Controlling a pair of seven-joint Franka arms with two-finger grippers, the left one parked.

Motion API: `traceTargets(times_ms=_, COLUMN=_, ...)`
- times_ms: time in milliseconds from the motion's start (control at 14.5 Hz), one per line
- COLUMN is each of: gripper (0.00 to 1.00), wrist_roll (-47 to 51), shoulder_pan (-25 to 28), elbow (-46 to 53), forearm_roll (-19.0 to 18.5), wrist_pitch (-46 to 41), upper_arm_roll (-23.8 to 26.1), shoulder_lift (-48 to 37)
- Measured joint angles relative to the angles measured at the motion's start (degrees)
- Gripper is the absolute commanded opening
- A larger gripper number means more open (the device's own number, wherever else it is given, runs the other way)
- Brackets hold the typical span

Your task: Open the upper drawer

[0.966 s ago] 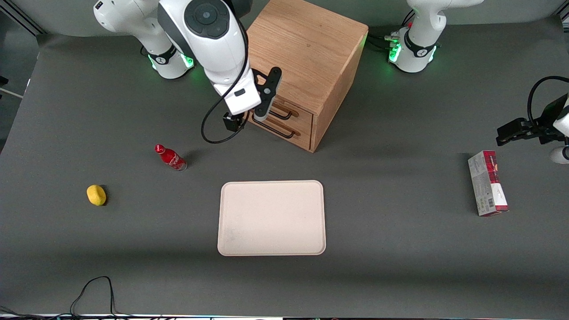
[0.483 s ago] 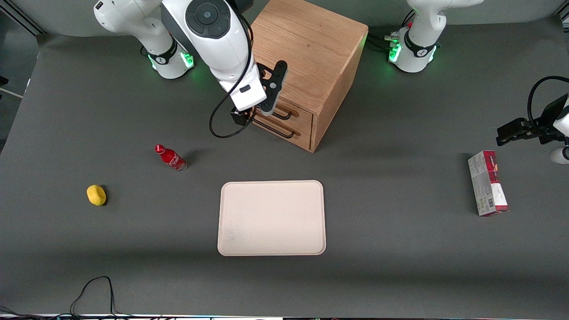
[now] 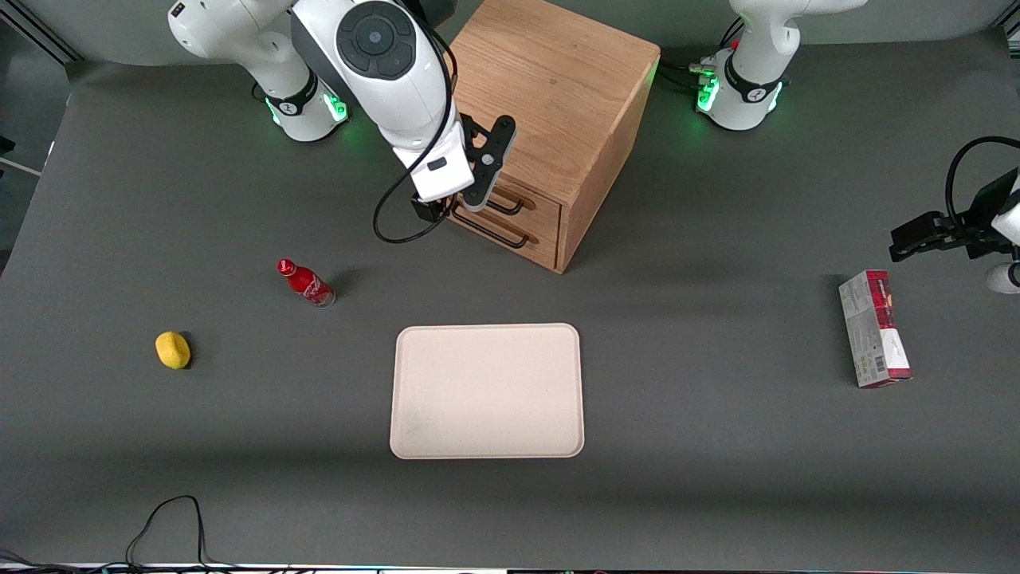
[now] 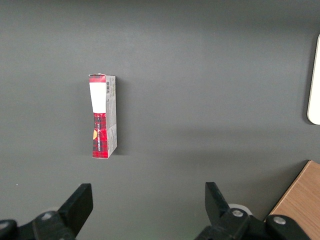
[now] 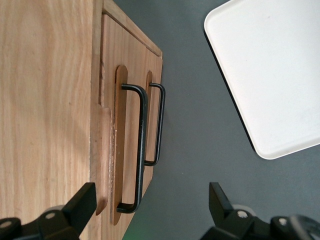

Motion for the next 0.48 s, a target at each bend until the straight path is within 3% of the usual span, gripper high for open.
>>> traceTargets(times_ms=483, gripper=1.00, wrist_roll=0.2, shoulder_pan=1.1, elbow=-5.2, forearm_roll=0.0, wrist_pitch=5.4, upper_arm_roll=0.0, shoulder_lift=0.0)
